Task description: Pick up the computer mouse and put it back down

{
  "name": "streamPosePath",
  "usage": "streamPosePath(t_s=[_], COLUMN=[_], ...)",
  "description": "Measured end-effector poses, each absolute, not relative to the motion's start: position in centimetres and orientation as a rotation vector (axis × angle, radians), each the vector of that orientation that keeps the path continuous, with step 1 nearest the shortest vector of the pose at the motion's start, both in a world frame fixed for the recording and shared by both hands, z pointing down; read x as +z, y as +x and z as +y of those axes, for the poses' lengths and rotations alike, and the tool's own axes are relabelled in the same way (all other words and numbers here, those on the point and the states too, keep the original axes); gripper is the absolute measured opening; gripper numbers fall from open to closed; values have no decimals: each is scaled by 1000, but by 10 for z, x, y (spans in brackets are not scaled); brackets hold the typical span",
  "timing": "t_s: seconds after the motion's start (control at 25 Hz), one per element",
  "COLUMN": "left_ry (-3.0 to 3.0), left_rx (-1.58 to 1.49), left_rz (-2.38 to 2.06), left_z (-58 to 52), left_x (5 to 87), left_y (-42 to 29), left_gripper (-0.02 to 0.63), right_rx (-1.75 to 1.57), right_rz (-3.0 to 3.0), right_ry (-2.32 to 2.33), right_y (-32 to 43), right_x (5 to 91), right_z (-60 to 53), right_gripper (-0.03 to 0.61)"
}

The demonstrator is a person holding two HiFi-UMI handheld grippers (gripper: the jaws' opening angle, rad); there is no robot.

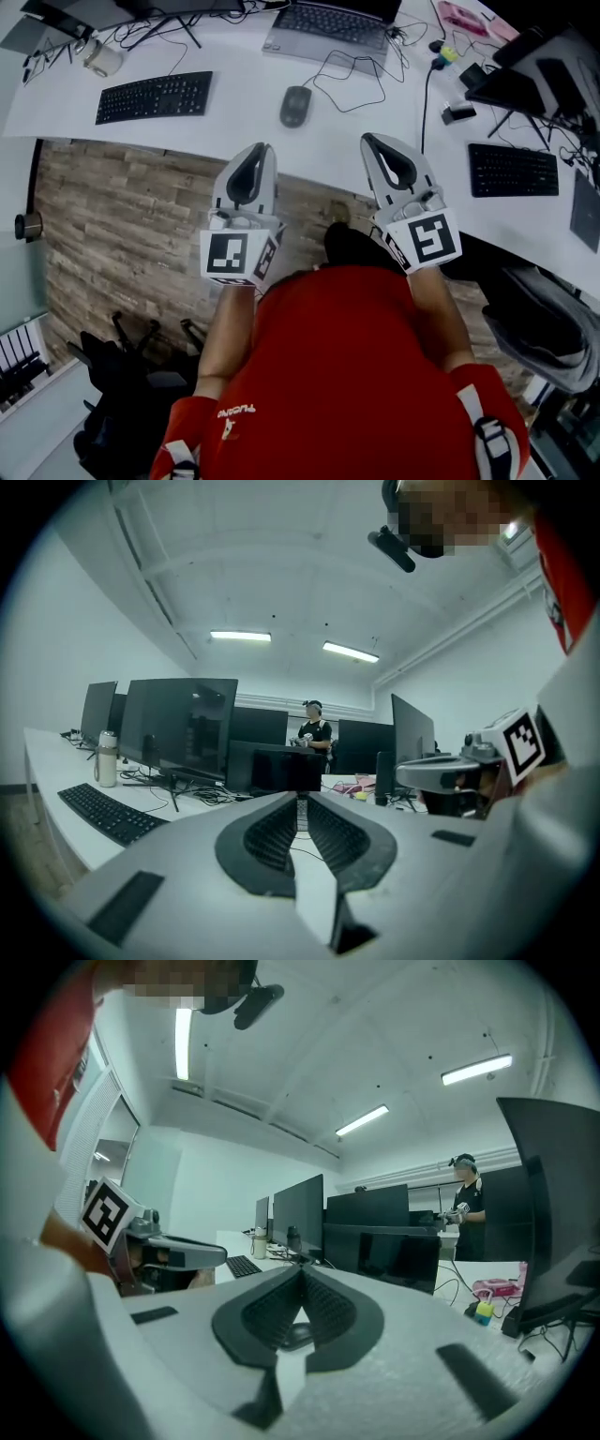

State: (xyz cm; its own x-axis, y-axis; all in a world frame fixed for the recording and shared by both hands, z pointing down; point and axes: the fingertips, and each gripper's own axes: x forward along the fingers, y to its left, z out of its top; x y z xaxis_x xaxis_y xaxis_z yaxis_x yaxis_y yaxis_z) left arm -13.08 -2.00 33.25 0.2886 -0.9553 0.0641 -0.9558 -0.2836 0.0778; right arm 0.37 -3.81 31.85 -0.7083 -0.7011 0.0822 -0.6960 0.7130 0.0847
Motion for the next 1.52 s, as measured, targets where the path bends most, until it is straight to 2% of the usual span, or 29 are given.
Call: streamPosePath(t_s=[0.24,0.32,0.56,1.0,1.52], left_ry=[2353,2327,2264,2193,2055], left_rx=[113,144,256,505,798], left_rz=[-1859,-1860,-1845,-1738,-1592], left_z=[-76,-91,-126,-171,-189], left_x=[356,364,395,463,542], left_y=[-117,-113,-108,-113,-117], left_gripper=[15,68,163,270,299], right_rx=[-3,4,45,75,122], right_rz=[-2851,-2862,-2874,-2836,-2792], right_ry=[1054,1022,986,1034,1107], right_y=[16,18,20,14,12], right_x=[331,333,343,351,362], right_z=[-97,-110,-139,-163,-180], right_gripper=[5,5,5,5,5])
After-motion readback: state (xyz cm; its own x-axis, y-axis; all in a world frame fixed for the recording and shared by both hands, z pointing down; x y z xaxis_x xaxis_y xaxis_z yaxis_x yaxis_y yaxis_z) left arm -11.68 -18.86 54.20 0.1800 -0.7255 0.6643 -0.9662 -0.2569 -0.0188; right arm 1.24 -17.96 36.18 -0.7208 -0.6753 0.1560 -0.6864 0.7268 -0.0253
